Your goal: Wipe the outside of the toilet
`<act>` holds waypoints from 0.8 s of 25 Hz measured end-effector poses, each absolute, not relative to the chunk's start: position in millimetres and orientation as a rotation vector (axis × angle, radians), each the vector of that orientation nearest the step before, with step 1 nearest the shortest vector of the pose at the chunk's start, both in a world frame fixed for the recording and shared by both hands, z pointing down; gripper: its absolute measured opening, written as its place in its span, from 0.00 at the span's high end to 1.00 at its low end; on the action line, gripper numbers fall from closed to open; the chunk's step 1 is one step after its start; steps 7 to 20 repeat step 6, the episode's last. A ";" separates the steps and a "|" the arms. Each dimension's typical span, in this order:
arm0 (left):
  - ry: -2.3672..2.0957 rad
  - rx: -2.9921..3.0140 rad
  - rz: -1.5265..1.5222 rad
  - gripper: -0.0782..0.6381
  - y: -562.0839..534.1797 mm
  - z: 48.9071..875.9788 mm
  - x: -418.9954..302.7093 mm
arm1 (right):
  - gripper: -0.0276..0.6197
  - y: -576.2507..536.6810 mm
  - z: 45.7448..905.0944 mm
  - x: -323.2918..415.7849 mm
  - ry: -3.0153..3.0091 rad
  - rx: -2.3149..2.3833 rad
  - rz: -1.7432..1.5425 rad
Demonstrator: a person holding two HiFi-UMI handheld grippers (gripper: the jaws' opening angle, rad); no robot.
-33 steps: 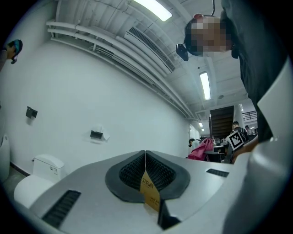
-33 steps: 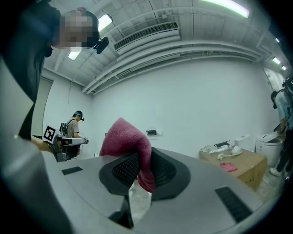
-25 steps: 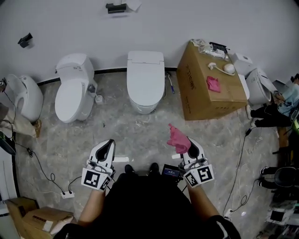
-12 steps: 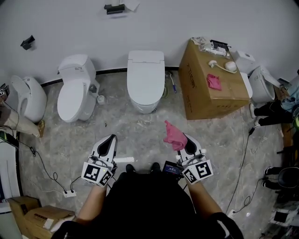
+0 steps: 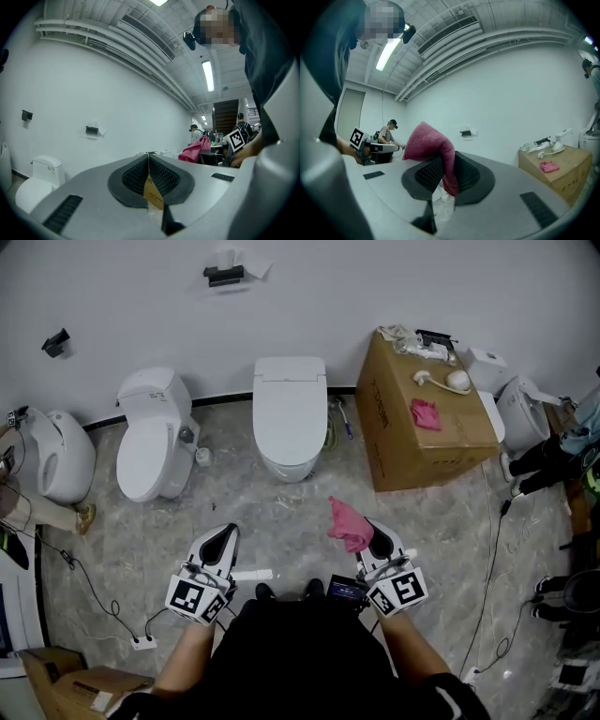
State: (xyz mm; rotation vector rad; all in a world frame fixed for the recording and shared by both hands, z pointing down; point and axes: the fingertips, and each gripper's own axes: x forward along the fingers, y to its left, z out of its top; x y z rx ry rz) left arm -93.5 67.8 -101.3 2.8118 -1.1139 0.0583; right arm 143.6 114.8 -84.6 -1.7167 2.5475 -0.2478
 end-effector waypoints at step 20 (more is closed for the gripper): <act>-1.097 2.865 0.055 0.87 55.4 -111.6 -85.8 | 0.85 108.9 -91.2 139.5 2.563 -1.696 -0.221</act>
